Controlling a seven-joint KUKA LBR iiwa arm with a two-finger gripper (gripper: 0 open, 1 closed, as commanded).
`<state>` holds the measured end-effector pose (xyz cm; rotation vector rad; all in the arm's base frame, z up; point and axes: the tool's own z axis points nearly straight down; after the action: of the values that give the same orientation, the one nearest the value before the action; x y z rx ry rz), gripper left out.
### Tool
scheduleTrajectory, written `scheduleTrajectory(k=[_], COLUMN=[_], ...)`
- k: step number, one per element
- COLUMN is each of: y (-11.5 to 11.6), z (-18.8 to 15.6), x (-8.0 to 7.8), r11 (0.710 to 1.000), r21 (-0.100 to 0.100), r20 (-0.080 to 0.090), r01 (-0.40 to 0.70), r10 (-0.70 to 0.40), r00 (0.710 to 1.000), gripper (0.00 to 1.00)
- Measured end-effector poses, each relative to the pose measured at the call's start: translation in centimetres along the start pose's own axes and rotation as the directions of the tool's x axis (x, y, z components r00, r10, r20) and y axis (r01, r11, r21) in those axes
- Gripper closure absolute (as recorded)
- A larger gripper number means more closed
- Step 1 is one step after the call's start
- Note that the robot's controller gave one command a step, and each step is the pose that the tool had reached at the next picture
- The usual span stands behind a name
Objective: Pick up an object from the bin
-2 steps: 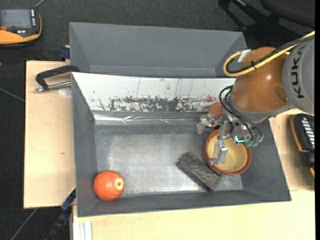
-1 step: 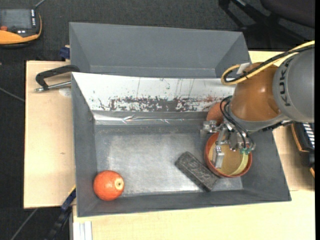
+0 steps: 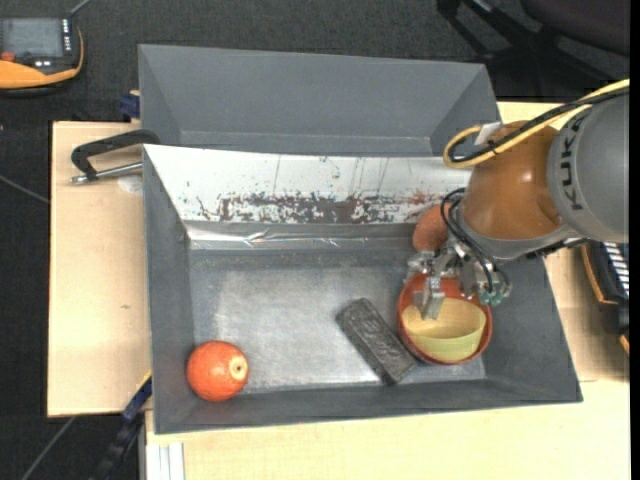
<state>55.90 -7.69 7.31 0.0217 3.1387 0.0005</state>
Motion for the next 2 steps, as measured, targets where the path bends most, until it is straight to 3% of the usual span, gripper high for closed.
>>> scheduleTrajectory(k=[1,2], y=[2.72,2.64], z=[-10.46,-10.06], x=[1.49,1.58], r11=[1.0,1.0], r21=[-0.001,-0.001], r20=[0.012,0.006], r01=[-0.022,-0.023], r10=[0.022,0.023], r00=[1.0,1.0], gripper=[1.0,0.0])
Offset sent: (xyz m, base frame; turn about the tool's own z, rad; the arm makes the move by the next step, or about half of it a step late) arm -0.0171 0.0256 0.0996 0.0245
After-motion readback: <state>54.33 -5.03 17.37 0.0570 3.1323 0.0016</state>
